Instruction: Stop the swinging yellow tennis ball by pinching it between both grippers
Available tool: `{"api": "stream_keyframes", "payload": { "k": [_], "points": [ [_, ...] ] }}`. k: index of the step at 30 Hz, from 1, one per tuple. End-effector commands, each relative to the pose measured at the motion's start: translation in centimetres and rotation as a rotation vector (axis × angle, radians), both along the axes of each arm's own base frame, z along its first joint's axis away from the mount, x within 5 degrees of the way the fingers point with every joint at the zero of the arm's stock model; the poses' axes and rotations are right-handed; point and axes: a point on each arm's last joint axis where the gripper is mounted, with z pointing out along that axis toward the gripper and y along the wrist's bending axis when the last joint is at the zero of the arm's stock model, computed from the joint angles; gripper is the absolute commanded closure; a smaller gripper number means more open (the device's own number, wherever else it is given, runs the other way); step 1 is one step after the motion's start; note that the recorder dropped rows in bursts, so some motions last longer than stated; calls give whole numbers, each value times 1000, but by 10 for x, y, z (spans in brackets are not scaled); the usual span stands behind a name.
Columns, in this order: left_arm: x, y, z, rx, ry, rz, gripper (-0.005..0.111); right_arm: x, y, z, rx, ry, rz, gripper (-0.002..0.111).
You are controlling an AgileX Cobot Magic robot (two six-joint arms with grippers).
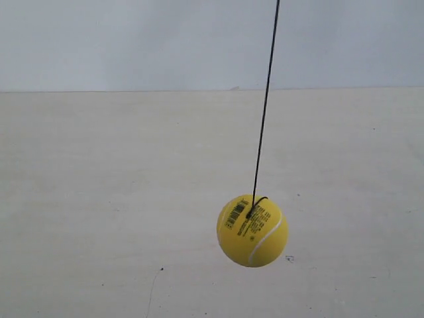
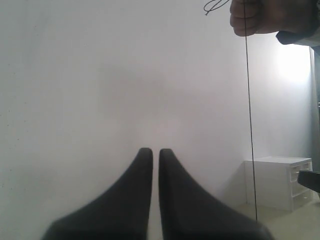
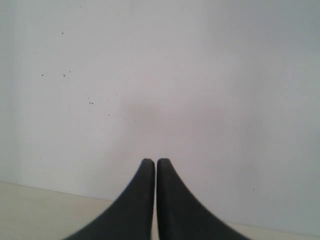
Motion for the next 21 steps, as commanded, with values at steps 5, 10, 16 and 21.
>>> {"api": "stream_keyframes", "payload": {
  "k": [5, 10, 16, 21],
  "points": [
    [0, 0, -1, -8, 13, -10, 102, 0, 0, -1, 1, 3, 1, 108],
    [0, 0, -1, -8, 13, -10, 102, 0, 0, -1, -1, 2, 1, 108],
    [0, 0, -1, -8, 13, -10, 102, 0, 0, -1, 0, 3, 1, 108],
    [2, 2, 0, -65, 41, -5, 102, 0, 1, -1, -2, -2, 6, 108]
  ]
}}
